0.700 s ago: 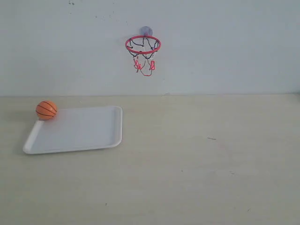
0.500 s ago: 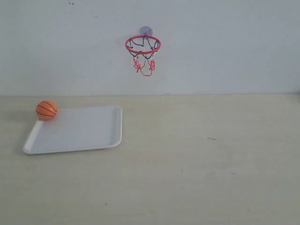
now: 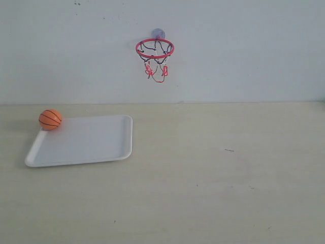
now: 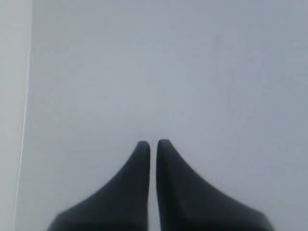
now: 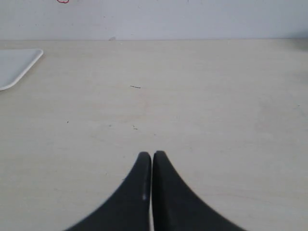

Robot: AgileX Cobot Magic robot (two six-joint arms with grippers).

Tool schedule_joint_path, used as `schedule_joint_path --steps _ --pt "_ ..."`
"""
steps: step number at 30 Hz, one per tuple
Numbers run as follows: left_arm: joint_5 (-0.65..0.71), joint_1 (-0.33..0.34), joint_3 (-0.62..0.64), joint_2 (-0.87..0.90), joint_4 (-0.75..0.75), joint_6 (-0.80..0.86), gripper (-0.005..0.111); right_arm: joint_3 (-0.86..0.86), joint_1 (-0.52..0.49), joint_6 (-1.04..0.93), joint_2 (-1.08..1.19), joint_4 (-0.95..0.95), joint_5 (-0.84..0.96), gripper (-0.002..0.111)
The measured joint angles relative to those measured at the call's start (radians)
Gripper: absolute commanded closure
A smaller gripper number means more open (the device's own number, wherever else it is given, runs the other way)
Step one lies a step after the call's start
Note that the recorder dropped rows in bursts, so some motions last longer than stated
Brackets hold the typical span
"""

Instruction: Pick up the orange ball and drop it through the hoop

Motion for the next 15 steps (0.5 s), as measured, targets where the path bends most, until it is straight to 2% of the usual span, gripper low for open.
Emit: schedule_joint_path --steps 1,3,6,8,12,15 --pt "-0.06 0.0 0.0 0.0 -0.006 -0.036 0.103 0.0 0.0 0.0 0.0 0.0 0.0 0.108" --pt "-0.073 0.0 -0.01 0.0 -0.049 -0.093 0.103 0.0 0.0 0.0 0.0 0.0 0.0 0.108" --pt "0.099 0.0 -0.082 0.016 -0.157 -0.176 0.103 0.0 0.0 0.0 0.0 0.0 0.0 0.108" --pt "0.21 0.0 -0.141 0.086 -0.186 -0.192 0.103 0.0 0.0 0.0 0.0 0.0 0.0 0.108" --pt "0.442 0.0 -0.298 0.33 -0.19 -0.198 0.103 0.0 0.0 0.0 0.0 0.0 0.0 0.108" --pt "0.625 0.0 -0.441 0.56 -0.103 -0.176 0.103 0.0 0.0 0.0 0.0 0.0 0.0 0.108"
